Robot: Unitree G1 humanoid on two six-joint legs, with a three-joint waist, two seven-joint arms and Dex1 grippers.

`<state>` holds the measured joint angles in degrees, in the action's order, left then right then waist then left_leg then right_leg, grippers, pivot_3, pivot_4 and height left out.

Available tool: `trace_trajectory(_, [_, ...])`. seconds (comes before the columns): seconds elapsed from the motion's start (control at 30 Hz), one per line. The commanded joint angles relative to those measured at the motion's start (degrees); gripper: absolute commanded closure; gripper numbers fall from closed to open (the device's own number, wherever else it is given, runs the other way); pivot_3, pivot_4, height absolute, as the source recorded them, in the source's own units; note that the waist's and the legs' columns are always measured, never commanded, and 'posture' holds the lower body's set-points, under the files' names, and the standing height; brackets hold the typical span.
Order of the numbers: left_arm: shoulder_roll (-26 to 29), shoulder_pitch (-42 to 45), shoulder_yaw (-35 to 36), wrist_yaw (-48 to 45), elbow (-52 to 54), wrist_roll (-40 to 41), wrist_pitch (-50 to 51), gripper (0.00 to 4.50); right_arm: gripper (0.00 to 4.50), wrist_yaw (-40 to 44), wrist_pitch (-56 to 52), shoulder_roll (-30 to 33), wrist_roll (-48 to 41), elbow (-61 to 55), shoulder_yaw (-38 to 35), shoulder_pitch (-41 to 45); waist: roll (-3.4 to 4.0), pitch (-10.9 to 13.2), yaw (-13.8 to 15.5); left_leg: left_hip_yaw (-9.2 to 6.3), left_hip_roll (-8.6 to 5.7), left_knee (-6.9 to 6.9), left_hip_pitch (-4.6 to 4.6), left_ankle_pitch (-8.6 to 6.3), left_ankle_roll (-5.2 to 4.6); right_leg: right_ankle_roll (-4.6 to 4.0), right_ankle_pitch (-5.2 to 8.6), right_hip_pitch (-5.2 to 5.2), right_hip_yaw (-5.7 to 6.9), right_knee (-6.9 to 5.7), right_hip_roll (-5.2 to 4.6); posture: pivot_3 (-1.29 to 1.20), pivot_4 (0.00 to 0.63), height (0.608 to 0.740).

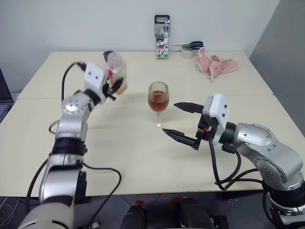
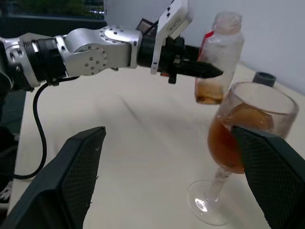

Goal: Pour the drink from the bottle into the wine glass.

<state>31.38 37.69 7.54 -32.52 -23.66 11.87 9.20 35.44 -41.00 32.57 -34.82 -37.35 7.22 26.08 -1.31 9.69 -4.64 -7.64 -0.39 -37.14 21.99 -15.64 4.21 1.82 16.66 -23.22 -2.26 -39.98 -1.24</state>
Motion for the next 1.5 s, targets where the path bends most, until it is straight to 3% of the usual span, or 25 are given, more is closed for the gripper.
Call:
trace_trajectory(0.03, [0.93, -4.36, 4.99, 3.28, 11.5, 3.99, 8.2, 2.83, 0.0, 1.79, -0.06, -0.27, -0.45, 0.02, 1.13, 2.14, -0.03, -0.02, 0.03, -0.01, 0.0, -0.01, 0.0, -0.01, -0.02, 0.0, 0.0, 0.01, 0.0, -0.01, 0.0, 0.0, 0.15, 0.74])
trace_trajectory(0.23, [-0.25, -11.59, 7.29, 6.89, 19.5, 5.08, 14.25, 2.83, 0.0, 2.92, 0.83, -1.18, 2.0, 2.67, 4.58, 3.81, -0.07, -0.04, 1.23, 0.04, -0.03, -0.06, -0.02, -0.01, -0.02, 0.0, 0.0, 0.05, -0.02, 0.01, -0.02, 0.0, 0.15, 0.74])
trace_trajectory(0.6, [-2.56, -18.86, 9.01, 7.69, 21.15, 5.73, 11.33, 2.83, 0.0, 3.82, 0.68, -3.4, 5.03, 4.85, 6.81, 6.57, -0.07, -0.06, 1.63, 0.11, -0.02, -0.02, -0.07, -0.02, -0.03, 0.0, 0.0, 0.05, -0.06, 0.02, -0.04, 0.0, 0.15, 0.74])
trace_trajectory(0.9, [-2.88, -21.5, 9.04, 6.91, 21.25, 5.56, 8.82, 0.02, 0.0, 3.65, 0.05, -4.09, 5.33, 4.77, 6.89, 7.16, -0.07, -0.07, 1.74, 0.1, -0.02, 0.02, -0.07, -0.02, -0.03, 0.0, 0.0, 0.05, -0.05, 0.03, -0.04, 0.0, 0.15, 0.74])
trace_trajectory(1.1, [-2.81, -23.78, 8.9, 6.88, 21.97, 3.8, 3.66, 0.02, 0.0, 2.4, 1.69, -4.98, 6.23, 5.22, 5.87, 4.7, -0.08, -0.07, 1.76, 0.1, -0.01, 0.04, -0.08, -0.02, -0.03, 0.0, 0.0, 0.05, -0.05, 0.05, -0.04, 0.0, 0.15, 0.74])
trace_trajectory(1.27, [-2.67, -26.9, 10.31, 9.9, 26.08, 3.18, 5.34, 0.02, 0.0, -1.47, 6.96, -10.17, 4.95, 3.7, 0.2, -4.95, -0.1, -0.09, 1.9, 0.09, 0.01, 0.1, -0.07, -0.02, -0.04, 0.0, 0.0, 0.05, -0.05, 0.08, -0.05, 0.0, 0.15, 0.74])
trace_trajectory(1.5, [-4.2, -33.43, 10.85, 14.86, 33.95, 1.37, 5.85, 0.02, 0.0, -8.24, 21.38, -16.18, 12.83, 8.44, -2.81, -19.3, -0.12, -0.11, 1.9, 0.17, 0.03, 0.13, -0.16, -0.03, -0.04, 0.0, 0.0, 0.06, -0.11, 0.07, -0.02, 0.0, 0.15, 0.74])
